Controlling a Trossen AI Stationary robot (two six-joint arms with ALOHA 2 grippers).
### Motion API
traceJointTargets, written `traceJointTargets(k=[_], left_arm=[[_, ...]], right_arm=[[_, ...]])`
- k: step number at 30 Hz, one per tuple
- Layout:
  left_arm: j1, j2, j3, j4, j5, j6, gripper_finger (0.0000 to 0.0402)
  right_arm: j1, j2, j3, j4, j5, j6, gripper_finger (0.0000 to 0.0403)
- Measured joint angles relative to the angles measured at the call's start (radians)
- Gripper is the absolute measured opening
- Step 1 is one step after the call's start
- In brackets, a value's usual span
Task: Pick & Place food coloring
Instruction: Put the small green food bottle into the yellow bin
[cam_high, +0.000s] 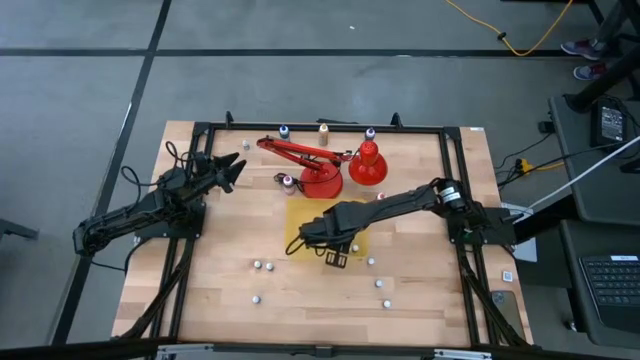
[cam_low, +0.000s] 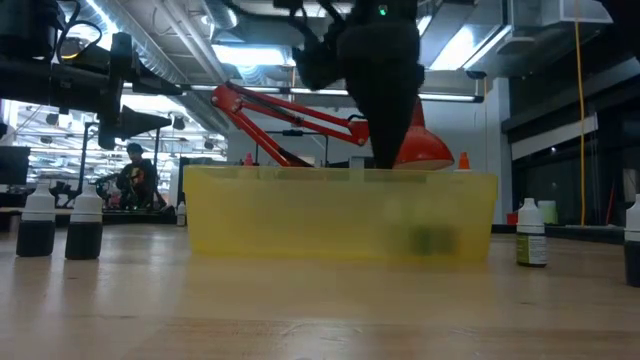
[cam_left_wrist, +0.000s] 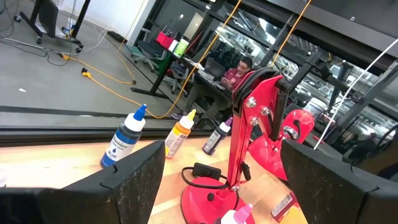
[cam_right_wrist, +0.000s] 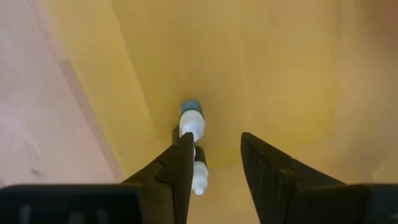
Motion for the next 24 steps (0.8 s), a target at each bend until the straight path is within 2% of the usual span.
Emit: traceJointTargets(k=[4, 11, 19, 24], left_arm=[[0.000, 0.000, 0.000, 0.000, 0.000, 0.000, 0.0312], [0.000, 0.000, 0.000, 0.000, 0.000, 0.000, 0.0311], [0.000, 0.000, 0.000, 0.000, 0.000, 0.000, 0.0312], [0.000, 0.000, 0.000, 0.000, 0.000, 0.000, 0.0311]], right_arm=[[-0.003, -0.035, 0.035, -0.058, 0.000, 0.072, 0.0135], [0.016, -0.127, 0.036, -0.051, 0.005, 0.264, 0.0142], [0.101, -0.206, -0.011, -0.042, 0.015, 0.550, 0.0212], [0.175, -0.239, -0.076, -0.030, -0.039, 0.759, 0.0237]])
